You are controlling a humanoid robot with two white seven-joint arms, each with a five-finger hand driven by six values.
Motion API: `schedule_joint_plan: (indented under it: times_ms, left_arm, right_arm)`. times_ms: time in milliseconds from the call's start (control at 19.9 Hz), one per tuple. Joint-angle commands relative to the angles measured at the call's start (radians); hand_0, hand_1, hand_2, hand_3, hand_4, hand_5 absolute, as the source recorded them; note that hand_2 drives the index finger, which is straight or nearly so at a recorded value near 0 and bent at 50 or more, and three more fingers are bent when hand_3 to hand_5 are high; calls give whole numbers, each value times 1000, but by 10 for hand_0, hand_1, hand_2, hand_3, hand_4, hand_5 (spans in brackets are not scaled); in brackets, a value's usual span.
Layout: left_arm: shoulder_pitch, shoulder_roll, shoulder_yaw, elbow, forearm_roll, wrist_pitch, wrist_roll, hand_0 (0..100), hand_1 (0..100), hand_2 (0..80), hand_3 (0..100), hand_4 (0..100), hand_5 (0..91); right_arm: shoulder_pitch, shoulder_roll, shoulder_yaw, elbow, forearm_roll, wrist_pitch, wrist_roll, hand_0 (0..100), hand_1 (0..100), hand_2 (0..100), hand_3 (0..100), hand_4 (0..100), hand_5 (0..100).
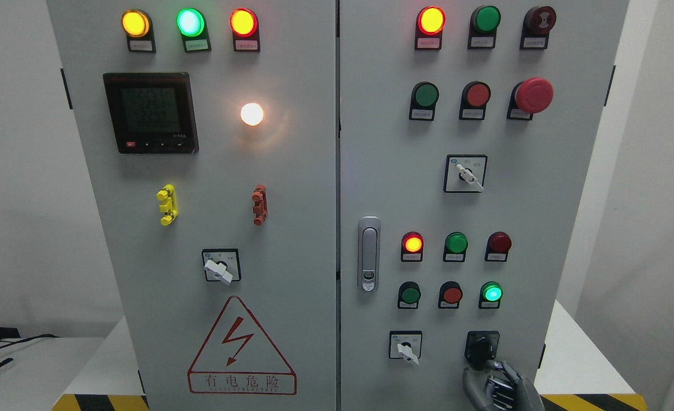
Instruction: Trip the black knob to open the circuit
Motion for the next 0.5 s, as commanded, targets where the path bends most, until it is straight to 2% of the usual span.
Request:
schedule_joint_plan:
  times_ms: [0, 451]
  left_arm:
    - [0, 0, 0, 0, -31, 0, 1, 120, 389, 0, 0, 0, 0]
    - [0, -1, 0, 0, -31, 0, 1, 120, 389, 0, 0, 0, 0]
  right_arm:
    - [0, -5, -22, 14, 29, -3, -7, 426, 787, 461, 1000, 987, 933]
    - [-3, -10, -37, 16, 29, -4, -5, 425, 786, 459, 1000, 987, 933]
